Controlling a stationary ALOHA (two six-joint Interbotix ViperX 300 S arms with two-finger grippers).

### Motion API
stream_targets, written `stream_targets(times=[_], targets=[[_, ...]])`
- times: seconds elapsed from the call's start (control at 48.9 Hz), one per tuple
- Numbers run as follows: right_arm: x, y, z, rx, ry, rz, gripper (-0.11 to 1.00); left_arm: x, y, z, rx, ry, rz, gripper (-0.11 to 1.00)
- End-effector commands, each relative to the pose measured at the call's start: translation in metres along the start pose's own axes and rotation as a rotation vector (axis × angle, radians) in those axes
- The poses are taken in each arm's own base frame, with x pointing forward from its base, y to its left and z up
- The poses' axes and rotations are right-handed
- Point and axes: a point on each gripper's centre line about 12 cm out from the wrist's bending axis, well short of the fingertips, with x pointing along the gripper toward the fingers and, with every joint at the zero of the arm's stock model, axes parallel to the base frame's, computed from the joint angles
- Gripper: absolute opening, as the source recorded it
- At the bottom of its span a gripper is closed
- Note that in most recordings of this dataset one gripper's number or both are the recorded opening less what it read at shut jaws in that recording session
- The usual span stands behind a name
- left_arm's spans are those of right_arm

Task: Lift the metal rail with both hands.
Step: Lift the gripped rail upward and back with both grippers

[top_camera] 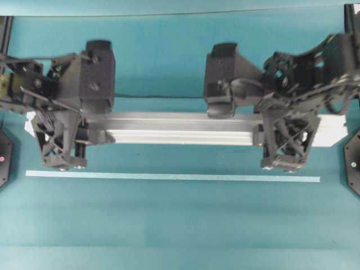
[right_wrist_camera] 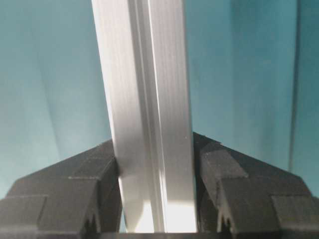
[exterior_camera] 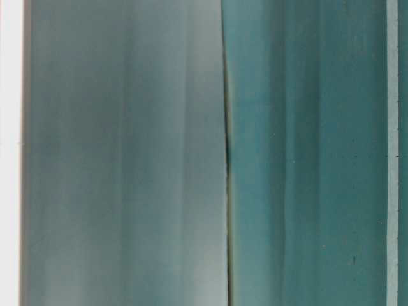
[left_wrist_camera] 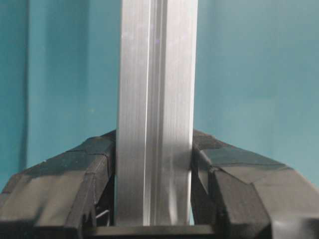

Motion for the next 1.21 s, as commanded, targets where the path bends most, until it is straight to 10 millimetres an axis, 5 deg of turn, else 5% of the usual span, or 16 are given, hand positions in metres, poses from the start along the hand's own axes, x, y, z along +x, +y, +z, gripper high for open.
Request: stream_targets(times=[0.0,0.49,0.981,1.185], targets=[[-0.022,-0.002,0.003,0.014,-0.06,-0.01,0.38,-0.033,-0.001,0.019,0.0,-0.097,-0.004,0.36],[-0.064,-0.007,0.012,0.019,-0.122,-0.062,0.38,-0.057,-0.001,0.028,0.005,-0.106,-0.003,0.36],[-0.058,-0.007,0.014,0.018,-0.107,-0.065,0.38,-0.061,-0.001,0.031,0.01,-0.117,-0.003,0.36],[-0.032,-0.007,0.012,0.003,-0.07,-0.069,0.38,-0.04,0.001,0.018,0.001,-0.066,0.001,0.36]])
